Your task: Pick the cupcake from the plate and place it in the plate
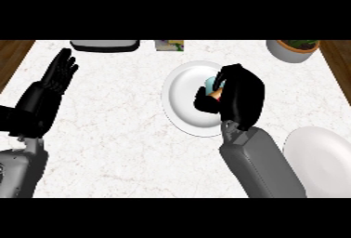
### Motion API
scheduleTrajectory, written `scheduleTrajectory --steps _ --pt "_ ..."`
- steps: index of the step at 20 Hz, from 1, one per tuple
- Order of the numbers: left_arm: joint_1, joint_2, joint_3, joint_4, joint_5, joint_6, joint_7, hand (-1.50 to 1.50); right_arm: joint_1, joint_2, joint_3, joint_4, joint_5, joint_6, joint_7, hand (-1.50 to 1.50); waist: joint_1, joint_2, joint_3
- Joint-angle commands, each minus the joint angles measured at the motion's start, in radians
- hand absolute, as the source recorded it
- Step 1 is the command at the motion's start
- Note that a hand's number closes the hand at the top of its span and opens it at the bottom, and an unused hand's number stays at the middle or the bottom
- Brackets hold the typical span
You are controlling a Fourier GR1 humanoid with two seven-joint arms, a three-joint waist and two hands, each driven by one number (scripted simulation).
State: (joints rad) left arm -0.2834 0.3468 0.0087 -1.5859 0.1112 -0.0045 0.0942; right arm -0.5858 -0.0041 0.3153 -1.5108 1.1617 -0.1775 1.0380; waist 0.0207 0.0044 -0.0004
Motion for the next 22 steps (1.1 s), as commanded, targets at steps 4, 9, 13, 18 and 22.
scheduleTrajectory --steps 4,9,13,18,22 --pt "-0.023 0.001 0.02 0.004 -0.011 -0.007 0.011 0.0 -0.153 0.004 -0.103 0.412 -0.07 -0.221 -0.061 1.5 0.003 0.003 0.001" --pt "-0.003 -0.044 -0.025 -0.025 -0.033 0.001 0.007 0.0 -0.315 0.004 -0.15 0.73 -0.137 -0.294 -0.116 1.5 0.022 0.009 0.001" --pt "-0.023 -0.05 -0.022 -0.023 -0.035 0.0 0.016 0.0 -0.35 0.004 -0.172 0.829 -0.245 -0.421 -0.124 1.5 0.031 0.01 0.001" --pt "-0.019 -0.024 0.005 -0.023 -0.003 -0.045 0.012 0.0 -0.409 0.004 -0.277 0.983 -0.366 -0.49 -0.305 -1.5 0.043 0.016 0.002" --pt "-0.07 -0.06 -0.014 0.044 -0.043 -0.011 0.001 0.0 -0.396 0.004 -0.241 0.99 -0.487 -0.612 -0.44 -1.5 0.043 0.02 0.002"
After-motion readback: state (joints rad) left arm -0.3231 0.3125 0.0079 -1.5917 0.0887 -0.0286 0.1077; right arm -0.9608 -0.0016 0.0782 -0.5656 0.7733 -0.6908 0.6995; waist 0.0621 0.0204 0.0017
